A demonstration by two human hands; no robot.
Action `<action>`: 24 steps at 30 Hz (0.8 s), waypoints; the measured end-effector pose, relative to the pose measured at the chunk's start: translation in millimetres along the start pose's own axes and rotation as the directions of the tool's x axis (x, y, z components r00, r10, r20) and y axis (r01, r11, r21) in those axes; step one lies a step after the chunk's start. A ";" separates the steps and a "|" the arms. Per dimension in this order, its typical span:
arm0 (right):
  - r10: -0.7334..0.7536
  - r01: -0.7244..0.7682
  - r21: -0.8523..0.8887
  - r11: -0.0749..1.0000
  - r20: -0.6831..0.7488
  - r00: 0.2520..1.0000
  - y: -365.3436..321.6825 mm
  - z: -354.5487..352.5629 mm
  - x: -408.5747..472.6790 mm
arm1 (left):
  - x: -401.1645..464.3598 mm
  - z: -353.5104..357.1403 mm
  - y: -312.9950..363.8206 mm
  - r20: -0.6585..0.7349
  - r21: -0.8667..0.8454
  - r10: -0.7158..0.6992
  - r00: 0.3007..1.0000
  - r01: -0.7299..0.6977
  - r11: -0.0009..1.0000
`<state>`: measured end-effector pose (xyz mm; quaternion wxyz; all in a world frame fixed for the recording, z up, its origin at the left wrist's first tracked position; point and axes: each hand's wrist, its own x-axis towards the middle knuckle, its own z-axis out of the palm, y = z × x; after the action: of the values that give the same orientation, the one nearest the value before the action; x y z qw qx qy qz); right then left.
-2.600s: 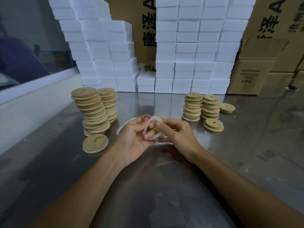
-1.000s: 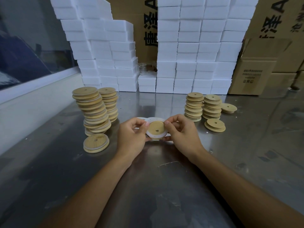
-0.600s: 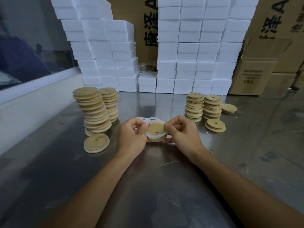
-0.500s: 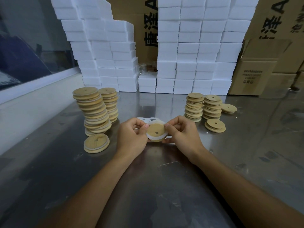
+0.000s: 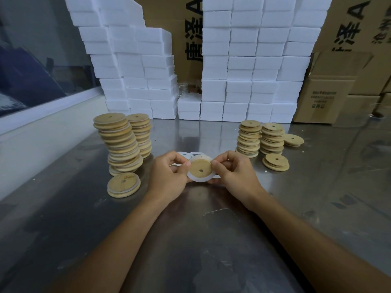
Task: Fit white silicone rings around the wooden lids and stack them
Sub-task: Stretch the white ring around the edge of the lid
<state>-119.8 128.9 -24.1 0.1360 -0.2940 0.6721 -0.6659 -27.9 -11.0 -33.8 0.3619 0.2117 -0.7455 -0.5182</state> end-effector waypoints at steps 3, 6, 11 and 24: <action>-0.061 0.061 -0.087 0.994 0.001 0.998 2.2 0.4 0.2 | -1.3 -0.4 -0.3 0.000 0.017 0.047 0.999 -0.047 0.999; -0.083 0.083 -0.109 0.991 0.007 0.997 2.9 -0.3 0.6 | -0.8 -1.4 -2.5 0.006 0.040 0.073 0.997 -0.073 0.997; -0.090 0.091 -0.111 0.990 0.013 0.996 3.4 -1.2 0.8 | 0.6 -4.0 -2.6 0.026 0.052 0.077 0.997 -0.078 0.996; -0.261 0.262 -0.222 0.939 0.035 0.965 7.4 2.9 -1.1 | -4.0 -1.6 2.8 0.023 0.198 0.346 0.938 -0.344 0.918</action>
<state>-118.8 126.7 -31.8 0.0138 -0.3956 0.6978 -0.5970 -24.0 -8.1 -32.2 0.4290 0.1154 -0.8169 -0.3679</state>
